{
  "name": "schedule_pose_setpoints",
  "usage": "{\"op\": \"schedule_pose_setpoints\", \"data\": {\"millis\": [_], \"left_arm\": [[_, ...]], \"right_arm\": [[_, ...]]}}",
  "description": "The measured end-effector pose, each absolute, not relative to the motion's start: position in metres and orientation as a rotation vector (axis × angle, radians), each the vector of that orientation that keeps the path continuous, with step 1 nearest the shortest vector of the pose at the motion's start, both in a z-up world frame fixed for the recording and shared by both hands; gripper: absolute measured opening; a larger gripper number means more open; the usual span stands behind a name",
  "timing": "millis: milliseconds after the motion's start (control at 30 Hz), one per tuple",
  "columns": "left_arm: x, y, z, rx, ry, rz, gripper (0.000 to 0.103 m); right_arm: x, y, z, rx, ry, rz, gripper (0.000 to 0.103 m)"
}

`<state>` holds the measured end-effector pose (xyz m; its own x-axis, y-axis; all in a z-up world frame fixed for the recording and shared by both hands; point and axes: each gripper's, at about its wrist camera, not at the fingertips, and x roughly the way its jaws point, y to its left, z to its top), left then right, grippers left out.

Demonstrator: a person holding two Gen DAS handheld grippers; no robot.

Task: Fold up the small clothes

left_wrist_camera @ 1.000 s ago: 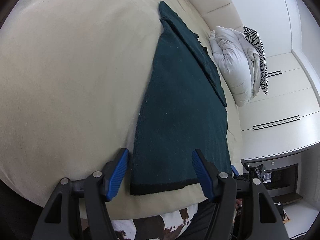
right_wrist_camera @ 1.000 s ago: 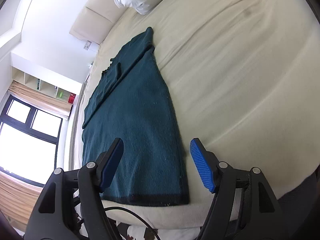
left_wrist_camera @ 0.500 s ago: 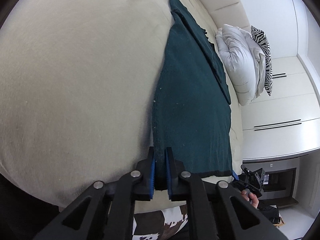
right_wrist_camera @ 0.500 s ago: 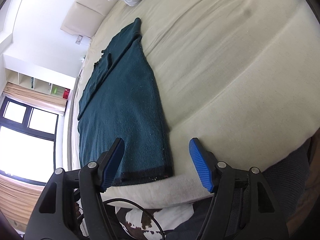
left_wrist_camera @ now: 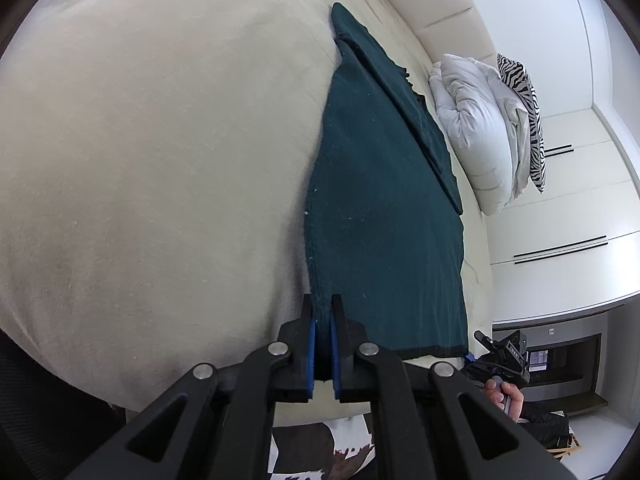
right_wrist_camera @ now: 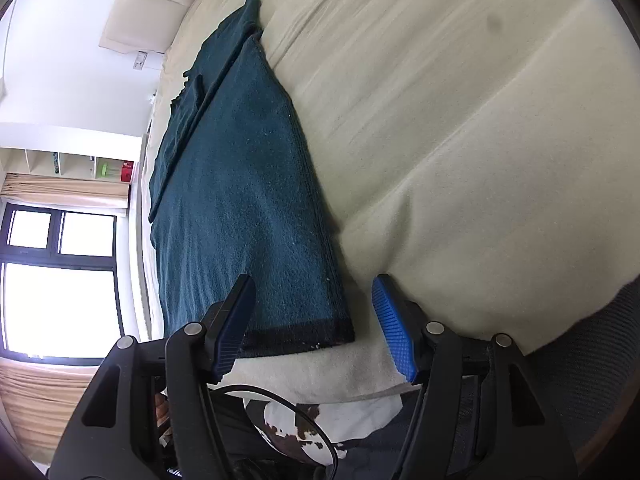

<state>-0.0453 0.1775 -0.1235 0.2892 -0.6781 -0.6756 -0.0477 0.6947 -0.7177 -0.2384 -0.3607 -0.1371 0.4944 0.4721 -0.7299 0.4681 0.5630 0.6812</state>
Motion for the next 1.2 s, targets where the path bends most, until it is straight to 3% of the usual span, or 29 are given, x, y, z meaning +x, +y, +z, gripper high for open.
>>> {"op": "schedule_pose_setpoints", "data": {"millis": [133,200,433,1200], "left_arm": [[-0.049,0.178,-0.125,-0.724,1.219,-0.472,0.007],[-0.050,0.179,-0.125,-0.723,1.218,-0.475,0.007],[-0.053,0.175,-0.121,-0.696,1.210,-0.479,0.006],[-0.046,0.183,-0.086,-0.837,1.096,-0.565,0.006]], "right_arm": [[-0.239,-0.360,-0.139,1.046,1.110,0.014,0.052],[-0.240,-0.360,-0.142,1.053,1.115,0.018,0.035],[-0.241,-0.358,-0.147,1.052,1.110,0.031,0.008],[-0.243,-0.355,-0.100,1.034,0.941,0.110,0.005]]}}
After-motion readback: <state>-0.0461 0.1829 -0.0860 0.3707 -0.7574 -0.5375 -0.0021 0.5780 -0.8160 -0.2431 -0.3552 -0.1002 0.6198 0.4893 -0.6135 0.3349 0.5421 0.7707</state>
